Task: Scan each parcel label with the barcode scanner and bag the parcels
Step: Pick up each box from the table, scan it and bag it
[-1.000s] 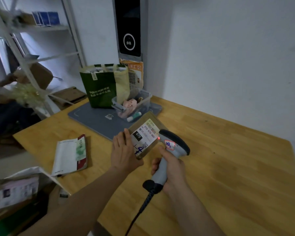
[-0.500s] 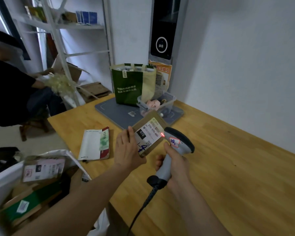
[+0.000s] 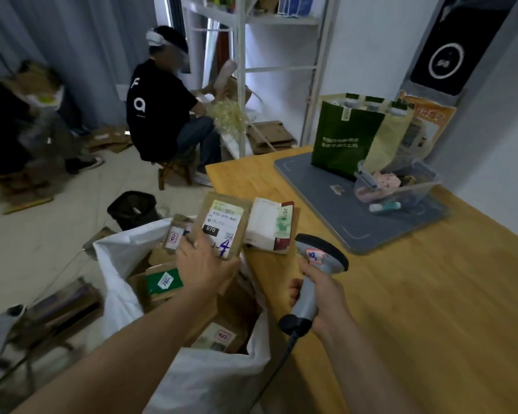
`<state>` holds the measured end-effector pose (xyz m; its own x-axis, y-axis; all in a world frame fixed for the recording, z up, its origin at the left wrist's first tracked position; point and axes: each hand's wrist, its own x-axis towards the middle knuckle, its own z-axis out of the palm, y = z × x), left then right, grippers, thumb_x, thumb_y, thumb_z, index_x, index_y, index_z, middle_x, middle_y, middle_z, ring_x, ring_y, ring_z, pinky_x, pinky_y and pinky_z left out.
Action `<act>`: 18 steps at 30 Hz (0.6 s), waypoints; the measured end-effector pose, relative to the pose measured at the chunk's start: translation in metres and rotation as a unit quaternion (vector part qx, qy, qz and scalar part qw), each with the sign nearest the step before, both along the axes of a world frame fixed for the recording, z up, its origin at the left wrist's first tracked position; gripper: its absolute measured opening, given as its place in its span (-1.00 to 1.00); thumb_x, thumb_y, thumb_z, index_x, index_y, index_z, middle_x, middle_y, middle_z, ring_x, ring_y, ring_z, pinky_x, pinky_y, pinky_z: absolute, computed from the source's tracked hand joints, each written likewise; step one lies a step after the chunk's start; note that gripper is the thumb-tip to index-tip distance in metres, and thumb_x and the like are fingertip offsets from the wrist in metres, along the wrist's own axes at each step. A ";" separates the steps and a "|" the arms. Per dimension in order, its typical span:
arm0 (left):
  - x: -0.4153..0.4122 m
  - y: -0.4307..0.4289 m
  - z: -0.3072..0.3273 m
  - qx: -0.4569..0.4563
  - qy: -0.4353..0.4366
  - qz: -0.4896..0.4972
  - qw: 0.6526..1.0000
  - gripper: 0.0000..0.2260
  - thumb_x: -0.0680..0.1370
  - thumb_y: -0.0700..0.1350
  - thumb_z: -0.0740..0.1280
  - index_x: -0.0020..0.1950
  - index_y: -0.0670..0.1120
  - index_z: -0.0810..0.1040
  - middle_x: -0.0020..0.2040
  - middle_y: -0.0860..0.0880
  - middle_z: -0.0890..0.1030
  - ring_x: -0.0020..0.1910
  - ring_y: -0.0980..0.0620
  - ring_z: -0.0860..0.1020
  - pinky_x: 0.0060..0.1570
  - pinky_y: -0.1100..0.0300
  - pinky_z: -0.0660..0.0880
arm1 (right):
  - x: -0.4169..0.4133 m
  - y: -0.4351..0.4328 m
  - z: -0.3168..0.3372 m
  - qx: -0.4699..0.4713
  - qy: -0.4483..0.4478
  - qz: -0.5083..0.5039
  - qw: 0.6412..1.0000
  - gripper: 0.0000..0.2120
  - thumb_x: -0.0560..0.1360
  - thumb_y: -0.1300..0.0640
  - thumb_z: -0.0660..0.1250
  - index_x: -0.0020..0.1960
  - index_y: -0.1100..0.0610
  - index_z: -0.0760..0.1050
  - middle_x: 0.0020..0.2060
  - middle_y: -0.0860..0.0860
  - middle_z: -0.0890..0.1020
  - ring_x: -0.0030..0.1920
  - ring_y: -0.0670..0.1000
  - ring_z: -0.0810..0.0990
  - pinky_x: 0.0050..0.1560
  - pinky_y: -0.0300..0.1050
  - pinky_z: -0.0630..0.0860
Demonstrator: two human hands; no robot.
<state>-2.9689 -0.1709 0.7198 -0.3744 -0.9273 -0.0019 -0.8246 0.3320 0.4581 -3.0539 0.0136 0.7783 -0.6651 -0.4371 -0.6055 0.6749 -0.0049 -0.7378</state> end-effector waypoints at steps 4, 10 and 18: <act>0.014 -0.013 -0.021 0.012 -0.099 -0.042 0.994 -0.29 0.43 0.31 0.27 0.52 0.13 0.15 0.54 -0.21 0.00 0.50 -0.29 -0.02 0.46 -0.14 0.01 | 0.004 -0.009 -0.015 0.026 -0.019 0.011 0.999 -0.77 0.42 0.12 0.47 -0.08 0.26 0.52 -0.45 0.14 0.59 -0.53 0.03 0.51 -0.45 -0.16 0.47; -0.001 -0.006 -0.050 0.001 -0.261 -0.168 0.951 -0.38 0.54 0.31 0.08 0.50 0.01 0.29 0.59 -0.14 -0.04 0.52 -0.28 -0.24 0.39 -0.26 -0.36 | -0.006 0.007 -0.028 0.036 -0.042 -0.035 0.998 -0.81 0.43 0.13 0.46 -0.20 0.23 0.52 -0.44 0.15 0.58 -0.51 0.05 0.49 -0.42 -0.13 0.46; -0.071 0.052 -0.030 -0.034 -0.198 -0.315 0.928 -0.48 0.56 0.22 0.17 0.47 0.03 0.28 0.57 -0.14 0.03 0.55 -0.19 -0.13 0.42 -0.24 -0.30 | -0.019 0.083 -0.051 -0.061 -0.112 -0.183 0.975 -0.77 0.47 0.41 0.13 0.04 0.17 0.38 -0.22 0.28 0.60 -0.50 0.01 0.46 -0.53 -0.21 0.47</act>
<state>-3.0401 -0.1184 0.6893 -0.8239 -0.5286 -0.2045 -0.5572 0.8215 0.1213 -3.0726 0.0963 0.7276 -0.6470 -0.2736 -0.7117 0.7558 -0.3536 -0.5511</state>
